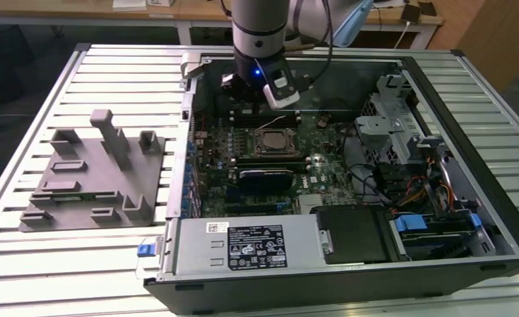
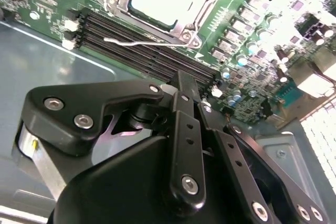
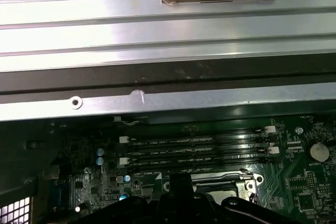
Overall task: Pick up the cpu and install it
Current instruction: 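Install the first cpu locking lever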
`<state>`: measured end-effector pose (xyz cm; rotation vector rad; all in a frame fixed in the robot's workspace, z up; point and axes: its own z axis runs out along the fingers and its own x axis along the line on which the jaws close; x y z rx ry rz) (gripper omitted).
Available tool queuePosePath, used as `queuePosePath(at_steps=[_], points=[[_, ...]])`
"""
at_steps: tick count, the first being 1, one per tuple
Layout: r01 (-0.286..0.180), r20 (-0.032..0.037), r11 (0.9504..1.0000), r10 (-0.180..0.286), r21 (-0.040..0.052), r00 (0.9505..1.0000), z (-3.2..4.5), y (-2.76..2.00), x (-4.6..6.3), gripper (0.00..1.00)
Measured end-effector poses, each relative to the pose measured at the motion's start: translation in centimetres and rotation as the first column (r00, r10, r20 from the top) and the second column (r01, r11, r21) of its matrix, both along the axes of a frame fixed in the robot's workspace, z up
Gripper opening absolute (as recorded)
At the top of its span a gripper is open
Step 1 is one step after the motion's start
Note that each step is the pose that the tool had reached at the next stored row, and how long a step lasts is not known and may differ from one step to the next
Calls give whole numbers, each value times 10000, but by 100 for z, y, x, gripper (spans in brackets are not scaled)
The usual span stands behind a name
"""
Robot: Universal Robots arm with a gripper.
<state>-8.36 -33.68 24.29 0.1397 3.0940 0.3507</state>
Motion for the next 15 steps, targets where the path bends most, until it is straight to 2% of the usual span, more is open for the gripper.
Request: queuePosePath(at_steps=[10,15], points=[[563,375,9984,-563,8,9977,-49,-3,0,11],[679,572,9977,-679,22,9961,-71,-2,11,11]])
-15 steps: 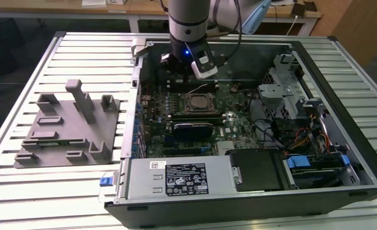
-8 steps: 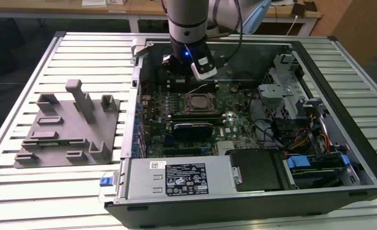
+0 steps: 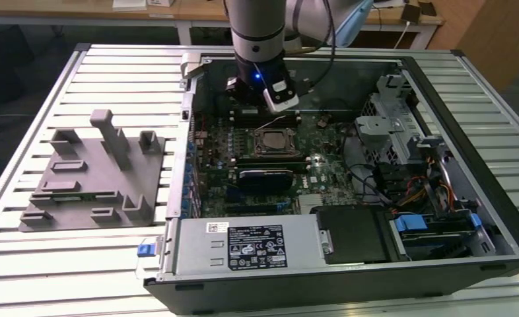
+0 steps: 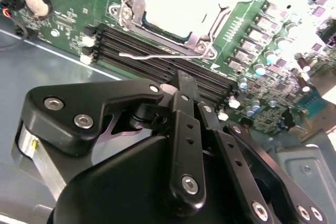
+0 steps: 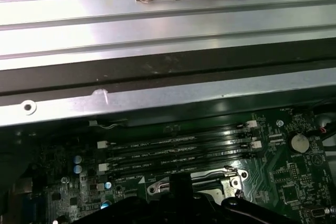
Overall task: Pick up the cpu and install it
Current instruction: 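Install the first cpu locking lever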
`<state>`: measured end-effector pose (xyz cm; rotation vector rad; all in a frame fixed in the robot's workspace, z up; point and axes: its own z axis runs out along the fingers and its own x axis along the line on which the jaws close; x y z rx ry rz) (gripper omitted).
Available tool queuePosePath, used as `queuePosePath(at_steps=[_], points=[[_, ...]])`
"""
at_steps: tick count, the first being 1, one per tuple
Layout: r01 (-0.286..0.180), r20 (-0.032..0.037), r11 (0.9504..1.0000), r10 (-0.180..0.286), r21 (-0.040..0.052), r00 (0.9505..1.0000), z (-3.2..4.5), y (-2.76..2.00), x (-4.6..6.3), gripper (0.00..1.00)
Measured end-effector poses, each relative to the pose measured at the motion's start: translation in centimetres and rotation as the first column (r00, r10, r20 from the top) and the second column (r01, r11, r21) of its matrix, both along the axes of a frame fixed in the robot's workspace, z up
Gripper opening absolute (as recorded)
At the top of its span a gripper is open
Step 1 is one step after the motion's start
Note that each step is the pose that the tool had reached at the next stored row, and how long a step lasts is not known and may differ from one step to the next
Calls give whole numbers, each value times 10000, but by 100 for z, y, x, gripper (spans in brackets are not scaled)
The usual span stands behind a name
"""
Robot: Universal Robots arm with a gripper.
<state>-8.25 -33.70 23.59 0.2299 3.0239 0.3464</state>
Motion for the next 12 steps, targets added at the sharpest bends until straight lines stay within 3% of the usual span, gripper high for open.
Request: queuePosePath(at_steps=[12], points=[[125,267,9999,-125,1,9996,-45,-1,81,11]])
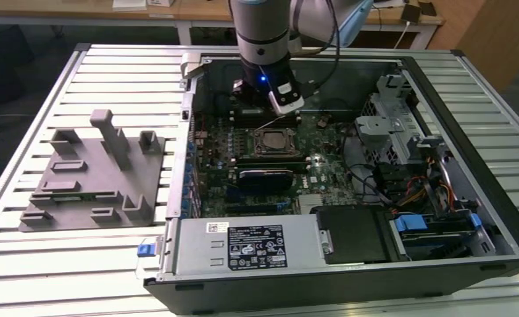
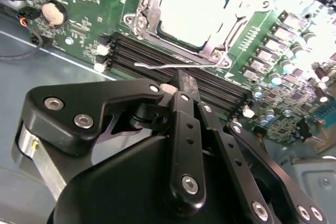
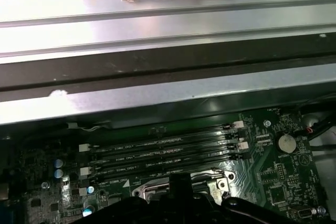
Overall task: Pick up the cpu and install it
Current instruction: 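Install the first cpu locking lever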
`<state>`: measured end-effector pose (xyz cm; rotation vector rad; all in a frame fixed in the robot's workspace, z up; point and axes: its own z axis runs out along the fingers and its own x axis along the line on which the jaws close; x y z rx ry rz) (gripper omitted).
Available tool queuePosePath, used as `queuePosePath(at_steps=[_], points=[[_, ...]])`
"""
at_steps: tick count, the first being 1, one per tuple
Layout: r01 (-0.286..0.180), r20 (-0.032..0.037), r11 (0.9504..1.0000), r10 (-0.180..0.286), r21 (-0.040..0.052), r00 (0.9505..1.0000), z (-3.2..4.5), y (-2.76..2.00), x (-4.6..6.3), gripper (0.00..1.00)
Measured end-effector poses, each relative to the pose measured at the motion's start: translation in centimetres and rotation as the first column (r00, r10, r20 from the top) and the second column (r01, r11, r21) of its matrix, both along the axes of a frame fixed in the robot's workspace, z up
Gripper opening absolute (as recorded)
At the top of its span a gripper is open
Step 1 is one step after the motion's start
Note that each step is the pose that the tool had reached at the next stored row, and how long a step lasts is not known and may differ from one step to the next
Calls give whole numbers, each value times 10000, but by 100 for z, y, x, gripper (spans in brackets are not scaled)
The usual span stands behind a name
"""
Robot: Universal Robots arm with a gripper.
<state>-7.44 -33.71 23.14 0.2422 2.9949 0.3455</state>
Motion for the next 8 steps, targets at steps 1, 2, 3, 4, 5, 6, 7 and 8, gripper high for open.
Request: queuePosePath(at_steps=[1,2,3,4,5,6,7,8], points=[[14,25,10000,-14,-1,10000,-3,0,3,11],[36,43,10000,-36,2,10000,-9,0,8,11],[62,52,10000,-62,2,10000,-13,0,11,11],[91,61,10000,-91,1,9999,-18,0,14,11],[120,72,9999,-120,1,9999,-23,-1,17,11],[146,84,9999,-146,1,9999,-27,-1,20,11],[170,98,9999,-170,0,9998,-30,-1,23,11],[194,114,9998,-194,1,9997,-34,-1,25,11]])
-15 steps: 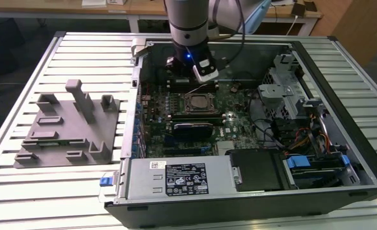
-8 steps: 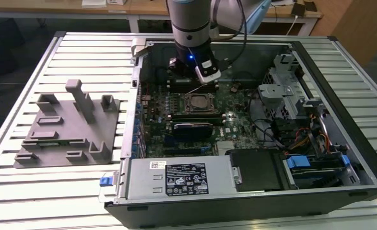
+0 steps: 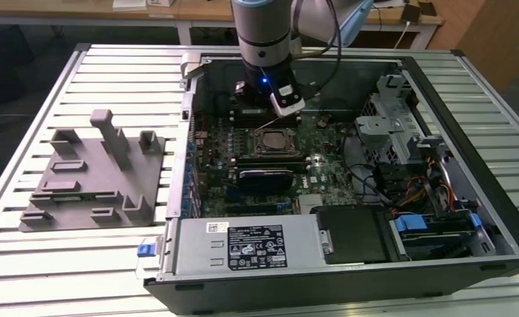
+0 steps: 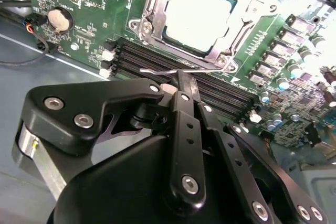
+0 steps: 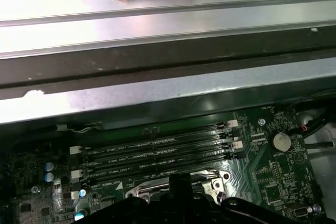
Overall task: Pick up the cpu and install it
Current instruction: 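Install the first cpu locking lever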
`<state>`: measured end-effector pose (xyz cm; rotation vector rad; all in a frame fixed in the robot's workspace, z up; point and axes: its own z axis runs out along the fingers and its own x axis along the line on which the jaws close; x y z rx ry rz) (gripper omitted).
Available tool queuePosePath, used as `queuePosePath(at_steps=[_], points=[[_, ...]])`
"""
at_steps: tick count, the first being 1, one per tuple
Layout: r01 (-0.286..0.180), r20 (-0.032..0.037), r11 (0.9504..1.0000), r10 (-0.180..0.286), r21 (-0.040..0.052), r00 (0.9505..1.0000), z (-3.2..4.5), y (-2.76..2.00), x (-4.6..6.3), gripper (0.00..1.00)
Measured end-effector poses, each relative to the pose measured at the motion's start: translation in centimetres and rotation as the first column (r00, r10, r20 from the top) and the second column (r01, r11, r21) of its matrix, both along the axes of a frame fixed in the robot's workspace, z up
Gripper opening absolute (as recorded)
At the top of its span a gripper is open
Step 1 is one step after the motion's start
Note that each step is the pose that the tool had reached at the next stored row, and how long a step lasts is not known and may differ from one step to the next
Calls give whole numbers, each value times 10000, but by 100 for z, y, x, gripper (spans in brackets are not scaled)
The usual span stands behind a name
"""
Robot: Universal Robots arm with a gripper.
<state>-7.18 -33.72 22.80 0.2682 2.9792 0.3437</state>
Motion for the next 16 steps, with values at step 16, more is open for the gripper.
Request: queuePosePath(at_steps=[16], points=[[249,304,9997,-249,3,9992,-52,-4,17,11]])
